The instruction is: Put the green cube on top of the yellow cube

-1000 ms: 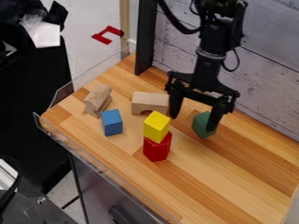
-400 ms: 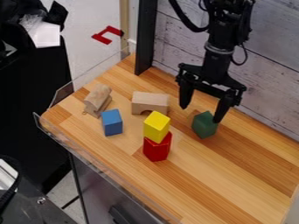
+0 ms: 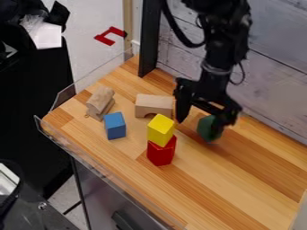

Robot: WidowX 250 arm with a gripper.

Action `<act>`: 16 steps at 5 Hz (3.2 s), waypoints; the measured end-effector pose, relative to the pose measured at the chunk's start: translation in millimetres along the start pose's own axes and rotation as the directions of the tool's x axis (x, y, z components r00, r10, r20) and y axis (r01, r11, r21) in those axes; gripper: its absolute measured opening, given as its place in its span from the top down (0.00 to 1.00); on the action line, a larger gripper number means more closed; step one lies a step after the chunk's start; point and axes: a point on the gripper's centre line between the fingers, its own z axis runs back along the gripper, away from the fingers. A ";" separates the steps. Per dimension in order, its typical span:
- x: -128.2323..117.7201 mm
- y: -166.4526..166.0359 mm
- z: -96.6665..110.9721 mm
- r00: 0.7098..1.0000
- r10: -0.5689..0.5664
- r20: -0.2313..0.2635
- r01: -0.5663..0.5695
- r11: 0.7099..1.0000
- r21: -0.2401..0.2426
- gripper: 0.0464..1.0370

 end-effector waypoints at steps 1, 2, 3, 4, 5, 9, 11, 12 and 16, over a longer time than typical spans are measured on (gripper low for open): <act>-0.4 -5.5 -6.9 0.997 -0.058 0.048 0.056 0.998 0.035 0.04; 0.6 -6.9 -7.4 0.997 -0.057 0.059 0.055 0.998 0.033 0.04; 3.6 -9.2 -6.9 0.995 -0.054 0.078 0.052 0.998 0.028 0.04; 10.3 -9.1 2.5 0.991 -0.032 0.132 0.030 0.999 0.020 0.04; 19.6 -6.4 9.1 0.986 -0.018 0.164 0.018 1.000 0.006 0.04; 30.2 16.0 -7.0 0.995 0.022 0.101 -0.023 1.000 0.005 0.04; 31.8 12.5 -12.4 0.994 0.037 0.102 -0.034 0.999 -0.023 0.38; 32.6 13.1 -12.6 0.993 0.048 0.107 -0.045 0.999 -0.027 0.47; 5.3 17.8 33.3 0.992 0.065 0.108 -0.056 0.995 -0.085 0.47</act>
